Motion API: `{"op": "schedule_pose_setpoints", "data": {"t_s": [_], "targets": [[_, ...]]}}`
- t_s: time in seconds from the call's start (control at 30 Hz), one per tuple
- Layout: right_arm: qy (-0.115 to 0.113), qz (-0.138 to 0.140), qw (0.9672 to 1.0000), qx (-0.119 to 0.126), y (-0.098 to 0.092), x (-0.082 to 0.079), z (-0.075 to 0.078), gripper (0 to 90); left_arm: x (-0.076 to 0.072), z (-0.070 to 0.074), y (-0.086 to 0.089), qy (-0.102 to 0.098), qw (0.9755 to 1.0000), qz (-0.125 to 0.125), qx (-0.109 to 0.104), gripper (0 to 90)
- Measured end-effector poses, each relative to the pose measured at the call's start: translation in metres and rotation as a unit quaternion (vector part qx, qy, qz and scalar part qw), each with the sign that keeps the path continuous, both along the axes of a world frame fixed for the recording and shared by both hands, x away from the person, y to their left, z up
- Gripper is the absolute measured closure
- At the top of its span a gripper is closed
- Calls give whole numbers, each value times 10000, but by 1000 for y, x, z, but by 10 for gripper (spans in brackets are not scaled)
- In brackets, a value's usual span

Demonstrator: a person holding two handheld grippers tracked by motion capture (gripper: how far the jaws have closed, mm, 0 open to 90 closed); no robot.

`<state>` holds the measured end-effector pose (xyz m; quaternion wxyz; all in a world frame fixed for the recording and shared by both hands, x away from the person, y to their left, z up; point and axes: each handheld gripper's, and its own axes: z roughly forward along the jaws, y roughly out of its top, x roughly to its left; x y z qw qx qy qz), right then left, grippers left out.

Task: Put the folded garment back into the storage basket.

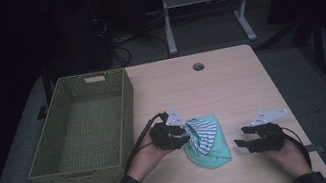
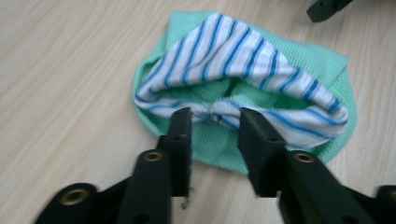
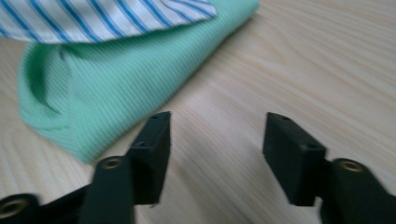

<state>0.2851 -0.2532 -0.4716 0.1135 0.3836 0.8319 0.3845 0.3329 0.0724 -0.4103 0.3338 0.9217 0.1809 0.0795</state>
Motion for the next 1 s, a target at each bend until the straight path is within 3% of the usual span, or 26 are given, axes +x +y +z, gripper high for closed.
{"op": "schedule_pose_setpoints", "data": {"t_s": [0.17,0.27,0.33,0.53,0.63,0.77,1.0], "targets": [[-50,-268,9994,-227,-9,-3,-7,179,9,7,-2,94,9998,-126,-122,504],[-163,-371,9988,-273,-12,-2,-10,140,15,8,-5,107,9996,-240,-143,466],[-175,-409,9986,-303,-12,0,-10,122,18,5,-10,218,9990,-364,-114,439],[-190,-422,9984,-315,-13,1,-11,117,22,-5,-21,466,9965,-687,8,371],[-189,-441,9984,-310,-13,1,-11,123,24,-9,-24,455,9955,-808,205,363],[-186,-473,9982,-309,-13,1,-11,125,27,-16,-26,615,9936,-876,369,350],[-199,-505,9980,-319,-14,1,-11,134,27,-24,-28,480,9917,-1003,652,289]]}}
